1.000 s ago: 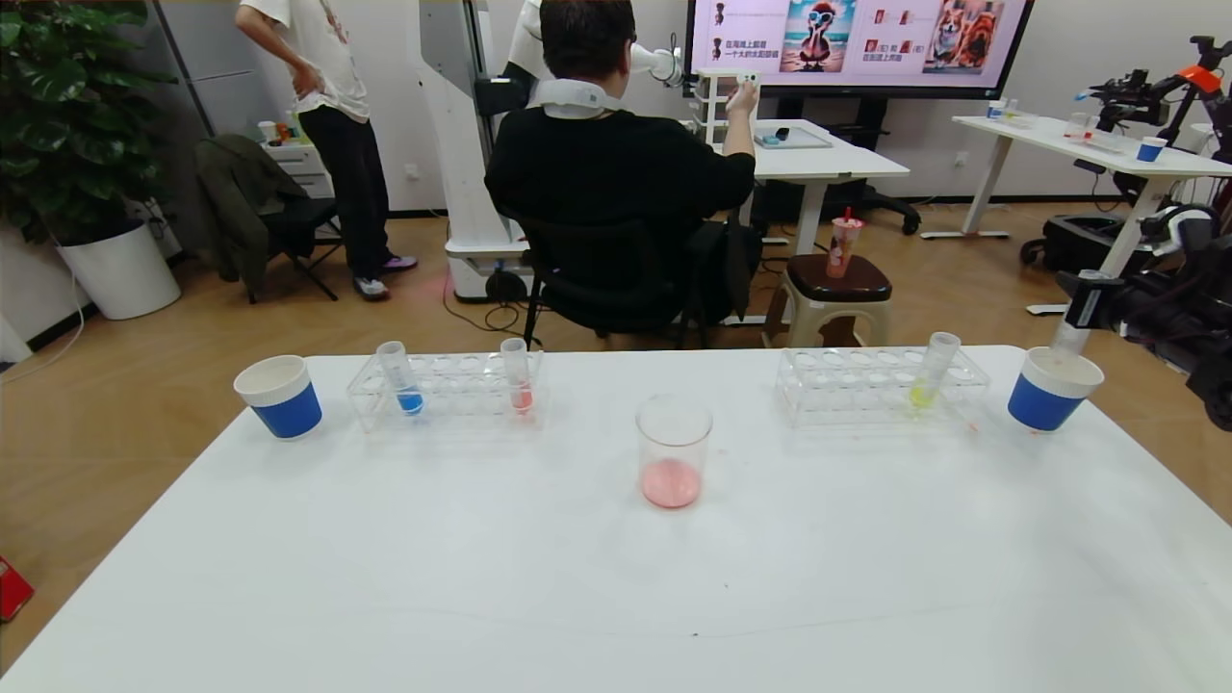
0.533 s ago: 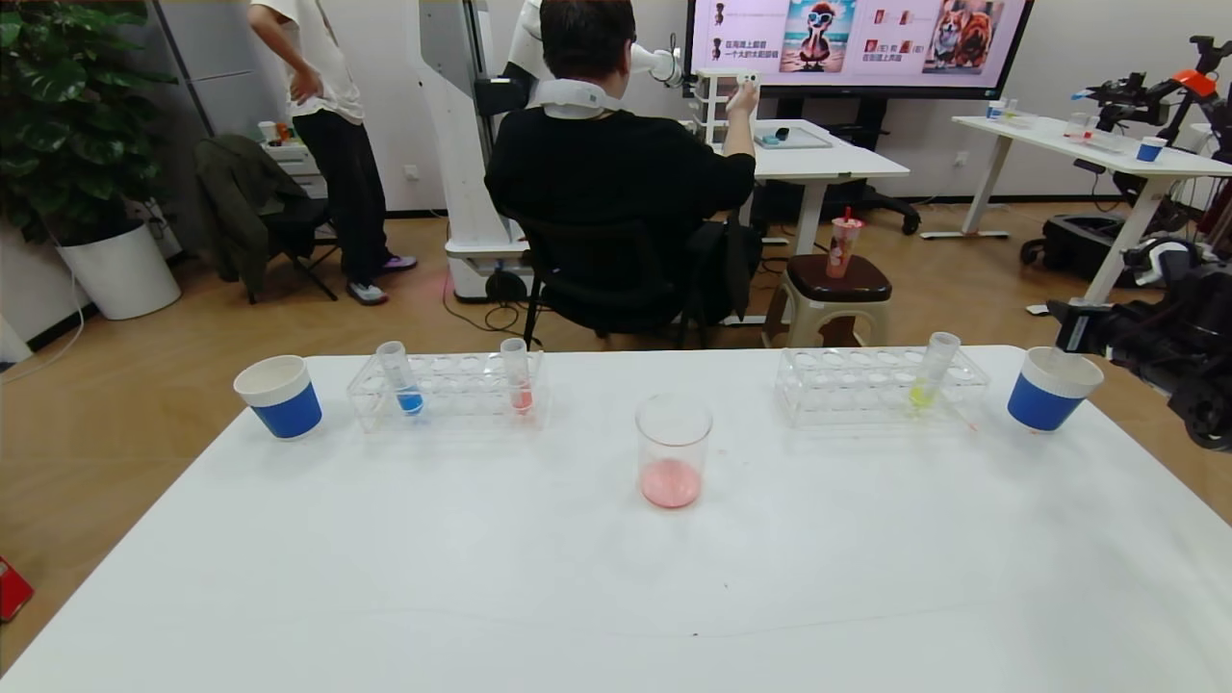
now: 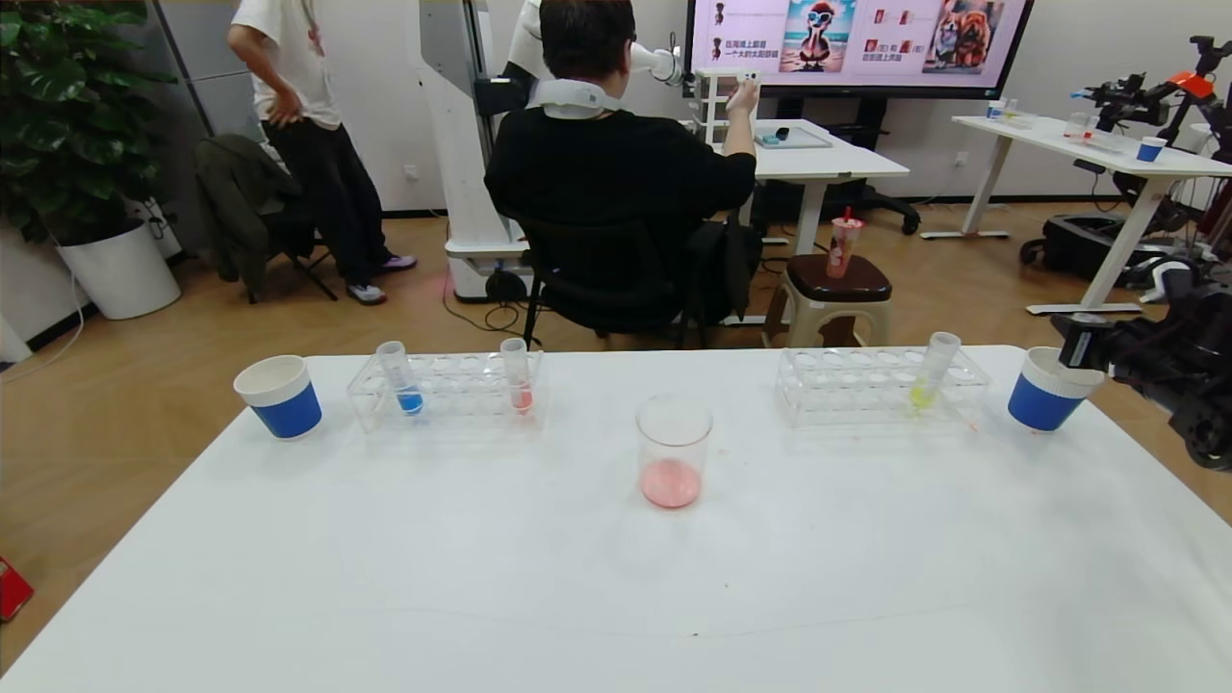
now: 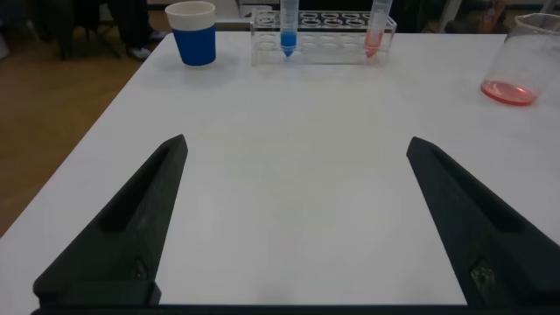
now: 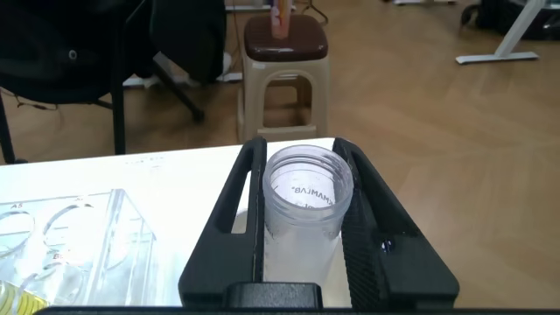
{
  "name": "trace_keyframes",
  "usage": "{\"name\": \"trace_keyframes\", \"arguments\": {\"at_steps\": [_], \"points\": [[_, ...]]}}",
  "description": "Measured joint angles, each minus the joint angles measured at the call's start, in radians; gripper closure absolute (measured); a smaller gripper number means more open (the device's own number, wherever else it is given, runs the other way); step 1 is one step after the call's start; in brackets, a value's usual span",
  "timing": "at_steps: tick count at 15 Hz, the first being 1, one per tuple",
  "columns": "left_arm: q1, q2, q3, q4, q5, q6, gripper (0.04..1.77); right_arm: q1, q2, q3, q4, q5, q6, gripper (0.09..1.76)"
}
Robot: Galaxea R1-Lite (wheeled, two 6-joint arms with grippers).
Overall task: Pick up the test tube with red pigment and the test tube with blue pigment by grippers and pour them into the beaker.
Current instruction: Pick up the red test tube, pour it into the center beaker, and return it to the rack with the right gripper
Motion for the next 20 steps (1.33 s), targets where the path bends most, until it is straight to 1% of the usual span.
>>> {"name": "trace_keyframes", "arguments": {"at_steps": [1,2,3,4,5,6,10,13,16,18,20], "points": [[0.0,0.0,0.0,0.0,0.0,0.0,0.06,0.0,0.007,0.006,-0.02,-0.001,0.0,1.31],[0.0,0.0,0.0,0.0,0.0,0.0,0.06,0.001,0.013,0.009,-0.027,-0.001,0.0,1.15],[0.0,0.0,0.0,0.0,0.0,0.0,0.06,0.001,0.016,0.01,-0.026,0.0,0.0,0.85],[0.0,0.0,0.0,0.0,0.0,0.0,0.06,0.001,0.018,0.012,-0.026,0.0,0.0,0.46],[0.0,0.0,0.0,0.0,0.0,0.0,0.06,0.002,0.019,0.014,-0.027,0.001,0.0,0.2],[0.0,0.0,0.0,0.0,0.0,0.0,0.06,0.003,0.018,0.016,-0.026,0.002,0.0,0.11],[0.0,0.0,0.0,0.0,0.0,0.0,0.06,0.021,-0.001,0.013,-0.025,0.007,0.003,0.11],[0.0,0.0,0.0,0.0,0.0,0.0,0.06,0.078,-0.042,0.001,-0.009,0.006,0.005,0.11],[0.0,0.0,0.0,0.0,0.0,0.0,0.06,0.187,-0.094,-0.013,0.048,-0.007,0.05,0.11],[0.0,0.0,0.0,0.0,0.0,0.0,0.06,0.275,-0.13,-0.017,0.061,-0.055,0.068,0.11],[0.0,0.0,0.0,0.0,0.0,0.001,0.06,0.354,-0.173,0.004,0.062,-0.112,0.07,0.11]]}}
